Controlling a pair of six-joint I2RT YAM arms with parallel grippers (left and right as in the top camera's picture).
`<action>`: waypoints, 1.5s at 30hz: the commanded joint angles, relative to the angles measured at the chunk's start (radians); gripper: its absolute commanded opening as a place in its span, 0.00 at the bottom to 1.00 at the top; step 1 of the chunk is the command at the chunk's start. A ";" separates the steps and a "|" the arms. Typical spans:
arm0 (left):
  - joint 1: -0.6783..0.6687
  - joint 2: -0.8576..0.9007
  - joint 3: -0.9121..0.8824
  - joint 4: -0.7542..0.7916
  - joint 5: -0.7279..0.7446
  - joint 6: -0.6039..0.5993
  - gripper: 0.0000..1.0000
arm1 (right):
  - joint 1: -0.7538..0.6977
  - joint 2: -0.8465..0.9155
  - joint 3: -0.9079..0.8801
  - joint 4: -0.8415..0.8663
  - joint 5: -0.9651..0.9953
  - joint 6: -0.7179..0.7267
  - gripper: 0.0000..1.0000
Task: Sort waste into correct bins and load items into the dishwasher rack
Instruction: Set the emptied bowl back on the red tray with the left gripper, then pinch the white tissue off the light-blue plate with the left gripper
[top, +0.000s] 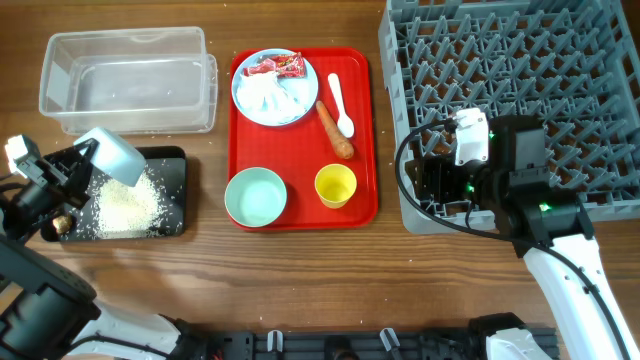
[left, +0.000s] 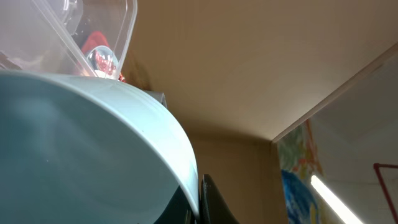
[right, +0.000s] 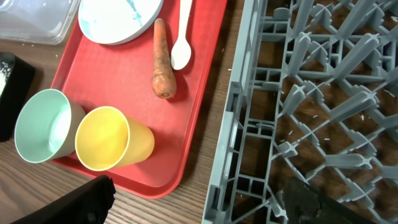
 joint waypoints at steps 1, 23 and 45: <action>-0.105 -0.100 0.035 0.010 -0.002 0.067 0.04 | 0.003 0.008 0.011 0.003 0.008 -0.010 0.90; -1.344 0.073 0.211 0.504 -1.600 -0.391 0.04 | 0.003 0.008 0.009 -0.003 0.009 -0.010 0.89; -1.181 0.119 0.636 0.489 -1.558 -0.519 0.99 | 0.003 0.008 0.009 -0.019 0.009 -0.010 0.89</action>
